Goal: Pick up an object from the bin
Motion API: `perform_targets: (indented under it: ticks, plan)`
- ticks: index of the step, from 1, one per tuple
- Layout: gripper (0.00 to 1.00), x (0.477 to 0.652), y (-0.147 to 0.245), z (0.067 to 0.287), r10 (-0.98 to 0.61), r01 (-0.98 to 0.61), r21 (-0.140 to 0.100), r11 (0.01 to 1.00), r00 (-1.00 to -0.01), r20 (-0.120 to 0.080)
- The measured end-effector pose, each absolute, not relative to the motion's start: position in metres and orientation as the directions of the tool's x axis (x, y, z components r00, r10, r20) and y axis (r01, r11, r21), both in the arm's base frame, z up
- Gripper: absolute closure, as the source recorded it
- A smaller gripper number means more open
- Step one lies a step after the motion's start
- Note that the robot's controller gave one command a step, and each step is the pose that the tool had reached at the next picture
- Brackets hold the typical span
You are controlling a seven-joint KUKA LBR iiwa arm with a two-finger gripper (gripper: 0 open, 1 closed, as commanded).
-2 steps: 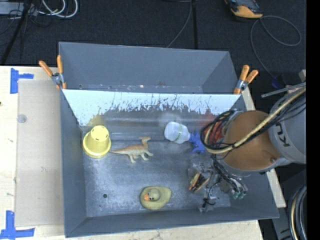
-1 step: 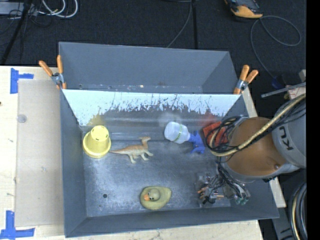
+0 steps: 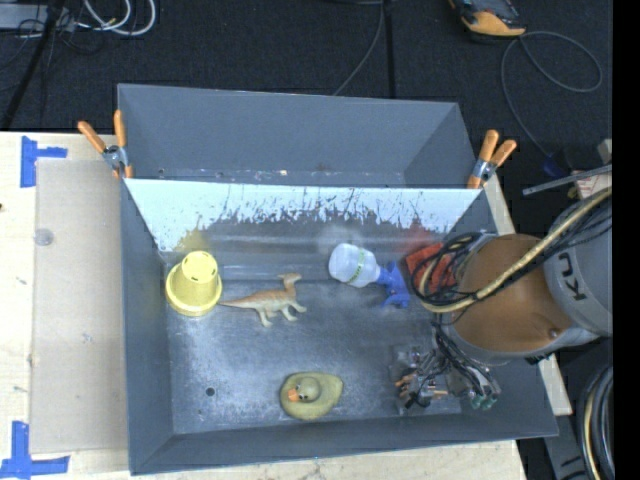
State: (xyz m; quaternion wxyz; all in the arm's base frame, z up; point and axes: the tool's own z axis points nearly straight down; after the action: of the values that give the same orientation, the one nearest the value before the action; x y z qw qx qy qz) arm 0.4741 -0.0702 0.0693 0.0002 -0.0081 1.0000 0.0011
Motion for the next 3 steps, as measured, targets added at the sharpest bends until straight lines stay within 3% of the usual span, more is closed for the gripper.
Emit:
perform_targets:
  ticks: [1, 2, 3]
  plan:
    - [1.0, 0.4817, -0.0725, 0.1691, -0.068, -0.068, 0.003, 0.998, -0.998, 0.0]
    - [0.0, 0.4817, -0.0726, 0.1691, -0.067, -0.067, 0.003, 0.998, -0.998, 0.0]
    - [0.0, 0.4817, -0.0726, 0.1691, -0.067, -0.067, 0.003, 0.998, -0.998, 0.0]
